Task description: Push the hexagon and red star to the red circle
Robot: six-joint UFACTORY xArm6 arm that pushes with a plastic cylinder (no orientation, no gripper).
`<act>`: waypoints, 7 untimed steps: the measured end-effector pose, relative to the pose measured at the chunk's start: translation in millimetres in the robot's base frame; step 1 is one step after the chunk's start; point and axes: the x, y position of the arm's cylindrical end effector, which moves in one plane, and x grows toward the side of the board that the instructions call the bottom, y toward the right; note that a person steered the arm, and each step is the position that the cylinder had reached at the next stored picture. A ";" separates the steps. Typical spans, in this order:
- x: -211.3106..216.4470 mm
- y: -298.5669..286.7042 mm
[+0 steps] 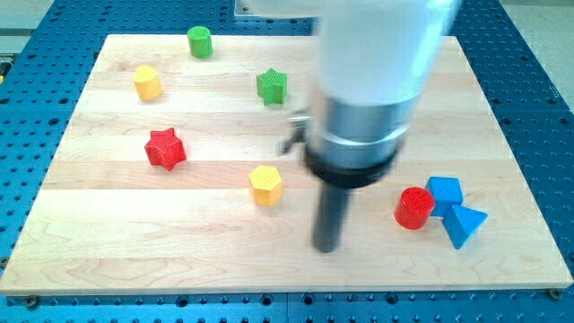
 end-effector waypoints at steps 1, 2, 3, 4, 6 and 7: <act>-38.5 -97.7; -80.6 -94.1; -79.0 8.9; -78.4 24.8; -60.8 84.0; -73.6 74.9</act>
